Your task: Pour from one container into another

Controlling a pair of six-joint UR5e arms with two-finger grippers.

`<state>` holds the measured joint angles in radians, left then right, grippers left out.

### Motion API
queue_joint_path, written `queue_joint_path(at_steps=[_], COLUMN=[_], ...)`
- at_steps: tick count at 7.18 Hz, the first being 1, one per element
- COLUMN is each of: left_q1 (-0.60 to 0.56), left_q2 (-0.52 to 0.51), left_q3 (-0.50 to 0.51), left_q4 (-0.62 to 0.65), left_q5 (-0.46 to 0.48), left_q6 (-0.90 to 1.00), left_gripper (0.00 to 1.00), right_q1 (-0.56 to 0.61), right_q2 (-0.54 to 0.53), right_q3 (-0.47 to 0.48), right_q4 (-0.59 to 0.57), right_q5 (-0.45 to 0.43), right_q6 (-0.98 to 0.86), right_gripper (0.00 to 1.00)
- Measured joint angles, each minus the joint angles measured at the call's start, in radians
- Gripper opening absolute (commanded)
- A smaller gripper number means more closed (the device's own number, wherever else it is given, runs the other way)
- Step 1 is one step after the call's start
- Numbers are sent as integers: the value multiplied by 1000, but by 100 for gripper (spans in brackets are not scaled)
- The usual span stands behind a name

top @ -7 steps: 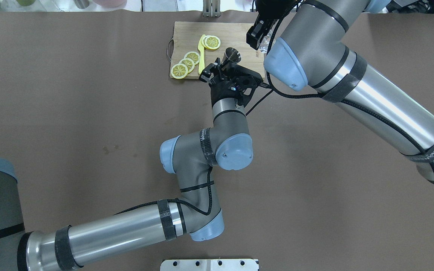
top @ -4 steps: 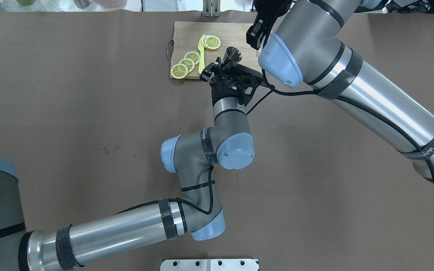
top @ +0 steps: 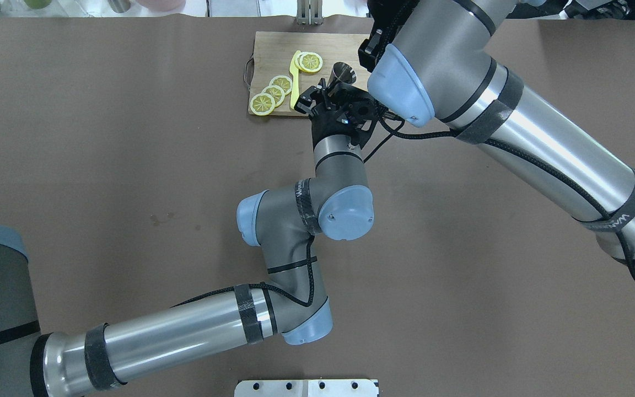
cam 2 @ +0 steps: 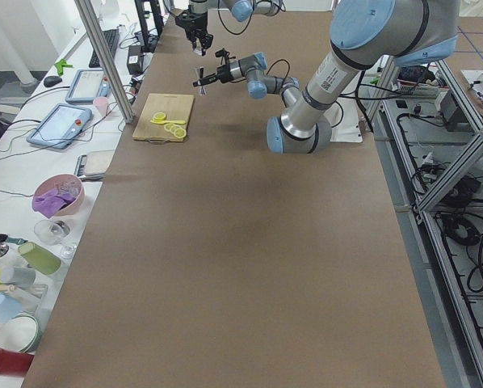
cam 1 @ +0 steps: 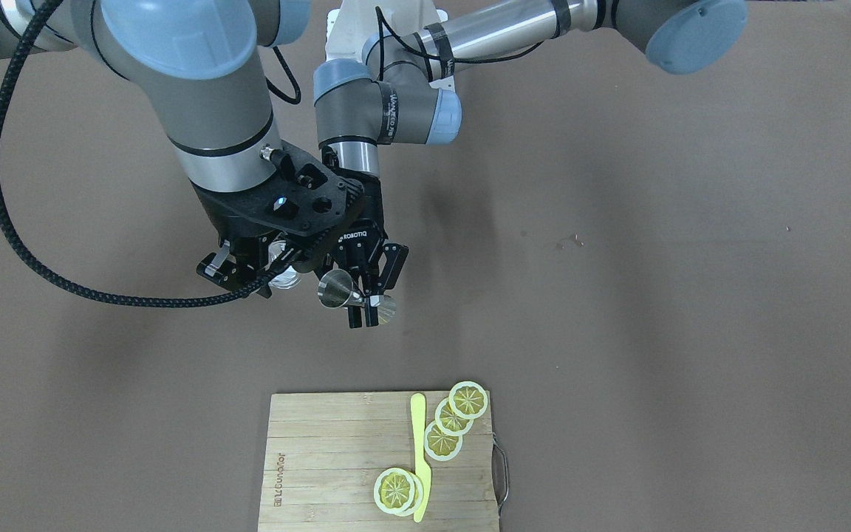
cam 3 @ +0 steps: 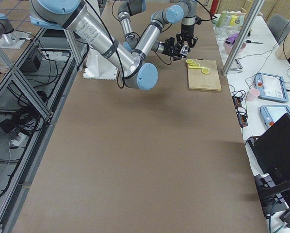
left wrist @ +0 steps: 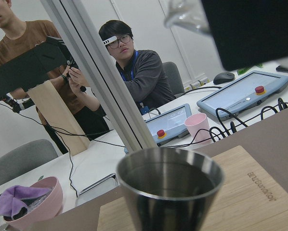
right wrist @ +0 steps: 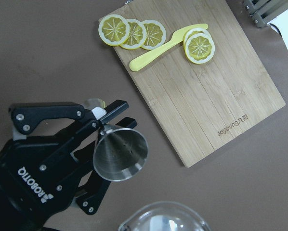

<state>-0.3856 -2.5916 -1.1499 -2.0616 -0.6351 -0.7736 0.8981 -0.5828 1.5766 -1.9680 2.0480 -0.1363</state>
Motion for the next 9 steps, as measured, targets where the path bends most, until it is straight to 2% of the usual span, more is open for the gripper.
queue_joint_path(at_steps=[4,9], left_q1=[-1,-1], left_q2=[0,-2], left_q3=[23,20], left_q4=[-46,-48], left_q5=[-9,-9], left_q6=[0,-1], left_gripper=[0,0], right_q1=[-1,-1], right_q2=[29,72], right_q3=[-4,-62], right_q4=[-80,-104], right_q5=[0,0], right_q6=[-62,-117], right_gripper=[0,0])
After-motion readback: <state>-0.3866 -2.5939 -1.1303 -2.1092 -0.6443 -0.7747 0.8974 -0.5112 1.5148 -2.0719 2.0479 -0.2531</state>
